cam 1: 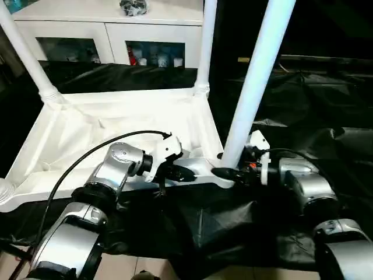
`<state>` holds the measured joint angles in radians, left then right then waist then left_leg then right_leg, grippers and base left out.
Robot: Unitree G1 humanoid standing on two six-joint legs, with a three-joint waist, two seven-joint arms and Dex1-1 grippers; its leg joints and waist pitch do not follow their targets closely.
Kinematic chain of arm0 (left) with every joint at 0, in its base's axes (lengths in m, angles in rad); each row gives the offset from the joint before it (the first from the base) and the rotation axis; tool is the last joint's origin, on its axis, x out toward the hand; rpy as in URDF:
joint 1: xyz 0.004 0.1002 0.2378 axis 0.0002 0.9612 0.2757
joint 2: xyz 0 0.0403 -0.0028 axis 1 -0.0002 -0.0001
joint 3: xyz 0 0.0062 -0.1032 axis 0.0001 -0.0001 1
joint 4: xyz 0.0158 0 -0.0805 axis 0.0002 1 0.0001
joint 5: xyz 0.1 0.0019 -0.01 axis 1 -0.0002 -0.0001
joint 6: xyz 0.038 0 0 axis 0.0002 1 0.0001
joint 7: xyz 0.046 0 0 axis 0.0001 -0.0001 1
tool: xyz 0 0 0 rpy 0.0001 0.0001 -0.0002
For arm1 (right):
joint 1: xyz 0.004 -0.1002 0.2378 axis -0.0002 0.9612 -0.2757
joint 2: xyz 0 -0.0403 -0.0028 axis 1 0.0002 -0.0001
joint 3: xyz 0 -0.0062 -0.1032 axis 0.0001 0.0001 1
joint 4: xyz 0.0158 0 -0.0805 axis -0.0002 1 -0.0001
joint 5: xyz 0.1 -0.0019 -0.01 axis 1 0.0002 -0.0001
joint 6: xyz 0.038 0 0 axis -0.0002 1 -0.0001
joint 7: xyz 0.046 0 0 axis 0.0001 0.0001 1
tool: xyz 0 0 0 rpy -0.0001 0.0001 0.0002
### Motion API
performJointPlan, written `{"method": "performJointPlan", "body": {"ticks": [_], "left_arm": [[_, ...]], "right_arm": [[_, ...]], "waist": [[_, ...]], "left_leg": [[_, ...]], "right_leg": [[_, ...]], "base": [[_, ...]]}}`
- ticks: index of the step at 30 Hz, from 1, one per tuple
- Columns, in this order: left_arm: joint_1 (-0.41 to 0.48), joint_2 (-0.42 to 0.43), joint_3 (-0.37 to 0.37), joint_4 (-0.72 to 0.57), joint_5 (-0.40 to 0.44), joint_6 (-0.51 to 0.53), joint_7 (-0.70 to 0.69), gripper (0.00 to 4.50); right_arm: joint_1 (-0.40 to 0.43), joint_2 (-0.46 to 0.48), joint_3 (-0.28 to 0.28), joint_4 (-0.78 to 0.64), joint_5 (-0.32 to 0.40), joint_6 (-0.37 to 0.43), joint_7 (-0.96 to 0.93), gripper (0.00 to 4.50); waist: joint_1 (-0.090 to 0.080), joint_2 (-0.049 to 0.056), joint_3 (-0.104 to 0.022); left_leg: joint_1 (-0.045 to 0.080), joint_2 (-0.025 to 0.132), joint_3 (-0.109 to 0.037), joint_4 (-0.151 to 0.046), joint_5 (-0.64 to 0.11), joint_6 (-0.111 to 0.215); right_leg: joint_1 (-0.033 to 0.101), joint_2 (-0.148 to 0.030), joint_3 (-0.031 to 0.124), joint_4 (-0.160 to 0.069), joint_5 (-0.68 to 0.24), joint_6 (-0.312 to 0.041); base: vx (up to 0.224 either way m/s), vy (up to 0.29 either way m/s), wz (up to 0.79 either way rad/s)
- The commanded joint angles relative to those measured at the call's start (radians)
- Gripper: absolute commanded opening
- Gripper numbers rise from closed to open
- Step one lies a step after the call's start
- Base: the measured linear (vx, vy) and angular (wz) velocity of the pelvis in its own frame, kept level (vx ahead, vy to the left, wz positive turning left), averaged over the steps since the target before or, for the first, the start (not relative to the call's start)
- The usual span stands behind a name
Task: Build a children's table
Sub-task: Rotate leg to tighten
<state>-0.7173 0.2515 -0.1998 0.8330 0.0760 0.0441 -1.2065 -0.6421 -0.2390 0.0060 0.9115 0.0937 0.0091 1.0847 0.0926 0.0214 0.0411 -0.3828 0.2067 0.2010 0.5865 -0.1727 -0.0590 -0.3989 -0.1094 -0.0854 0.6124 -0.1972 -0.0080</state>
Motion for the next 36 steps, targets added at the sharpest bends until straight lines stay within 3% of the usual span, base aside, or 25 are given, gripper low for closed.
{"method": "performJointPlan", "body": {"ticks": [1, 5, 10, 12, 15, 19, 24, 27, 29, 33, 36], "left_arm": [[-0.033, -0.074, -0.008, -0.011, -0.009, 0.005, 0.068, 0.0], [-0.056, -0.151, 0.013, 0.017, 0.011, 0.046, 0.252, 0.0], [-0.056, -0.201, 0.014, 0.012, 0.01, 0.059, 0.326, 0.0], [-0.049, -0.207, 0.009, 0.002, 0.008, 0.051, 0.313, 0.0], [-0.042, -0.199, 0.006, -0.006, 0.009, 0.04, 0.285, 0.0], [-0.036, -0.173, -0.001, -0.013, 0.002, 0.024, 0.228, 0.0], [-0.016, -0.118, -0.023, -0.047, -0.013, 0.021, 0.09, 0.0], [-0.012, -0.098, -0.029, -0.05, -0.01, 0.016, 0.059, 0.0], [-0.013, -0.072, -0.028, -0.044, -0.008, 0.011, 0.028, 0.0], [-0.014, -0.058, -0.028, -0.04, -0.008, 0.008, 0.0, 0.0], [-0.012, -0.044, -0.035, -0.043, -0.011, 0.008, -0.036, 0.0]], "right_arm": [[-0.01, 0.083, 0.046, 0.054, -0.036, 0.003, -0.097, 2.69], [-0.054, 0.164, -0.013, 0.157, -0.05, 0.027, -0.459, 2.68], [-0.072, 0.224, -0.038, 0.193, -0.044, 0.011, -0.592, 2.68], [-0.078, 0.237, -0.045, 0.2, -0.033, 0.0, -0.56, 3.24], [-0.089, 0.231, -0.043, 0.202, -0.031, -0.013, -0.523, 3.57], [-0.089, 0.198, -0.012, 0.186, -0.054, -0.063, -0.461, 3.66], [-0.064, 0.136, 0.028, 0.128, -0.04, -0.121, -0.211, 3.66], [-0.049, 0.111, 0.039, 0.102, -0.025, -0.109, -0.097, 3.66], [-0.023, 0.075, 0.059, 0.057, -0.008, -0.084, 0.046, 3.66], [-0.004, 0.051, 0.077, 0.03, 0.004, -0.067, 0.138, 3.66], [0.01, 0.03, 0.098, 0.008, 0.005, -0.037, 0.215, 3.37]], "waist": [[-0.005, -0.009, -0.052], [-0.024, -0.008, -0.048], [-0.032, -0.005, -0.052], [-0.031, -0.004, -0.054], [-0.031, -0.001, -0.057], [-0.03, -0.003, -0.06], [-0.022, -0.008, -0.062], [-0.018, -0.008, -0.061], [-0.012, -0.01, -0.058], [-0.003, -0.009, -0.056], [0.001, -0.008, -0.057]], "left_leg": [[0.021, 0.034, -0.016, -0.079, -0.273, 0.022], [0.029, 0.031, -0.022, -0.084, -0.326, -0.017], [0.023, 0.027, -0.019, -0.082, -0.308, 0.0], [0.021, 0.027, -0.018, -0.08, -0.302, 0.014], [0.017, 0.027, -0.018, -0.078, -0.271, 0.028], [0.016, 0.027, -0.016, -0.075, -0.248, 0.043], [0.011, 0.03, -0.009, -0.064, -0.176, 0.101], [0.012, 0.032, -0.009, -0.063, -0.176, 0.119], [0.015, 0.033, -0.009, -0.064, -0.206, 0.113], [0.019, 0.036, -0.011, -0.071, -0.228, 0.083], [0.019, 0.036, -0.011, -0.071, -0.231, 0.077]], "right_leg": [[0.04, -0.052, 0.043, -0.083, -0.275, -0.228], [0.032, -0.053, 0.046, -0.097, -0.372, -0.189], [0.034, -0.048, 0.046, -0.094, -0.294, -0.197], [0.036, -0.047, 0.046, -0.093, -0.269, -0.2], [0.04, -0.045, 0.045, -0.083, -0.197, -0.219], [0.043, -0.045, 0.044, -0.078, -0.146, -0.237], [0.049, -0.043, 0.04, -0.062, -0.025, -0.281], [0.049, -0.044, 0.039, -0.062, -0.04, -0.285], [0.048, -0.044, 0.04, -0.069, -0.097, -0.277], [0.044, -0.046, 0.042, -0.072, -0.146, -0.268], [0.045, -0.046, 0.043, -0.072, -0.151, -0.263]], "base": [[0.0, 0.0, 0.0], [0.0, 0.0, 0.0], [0.0, 0.0, 0.0], [0.0, 0.0, 0.0], [0.0, 0.0, 0.0], [0.0, 0.0, 0.0], [0.0, 0.0, 0.0], [0.0, 0.0, 0.0], [0.0, 0.0, 0.0], [0.0, 0.0, 0.0], [0.0, 0.0, 0.0]]}}
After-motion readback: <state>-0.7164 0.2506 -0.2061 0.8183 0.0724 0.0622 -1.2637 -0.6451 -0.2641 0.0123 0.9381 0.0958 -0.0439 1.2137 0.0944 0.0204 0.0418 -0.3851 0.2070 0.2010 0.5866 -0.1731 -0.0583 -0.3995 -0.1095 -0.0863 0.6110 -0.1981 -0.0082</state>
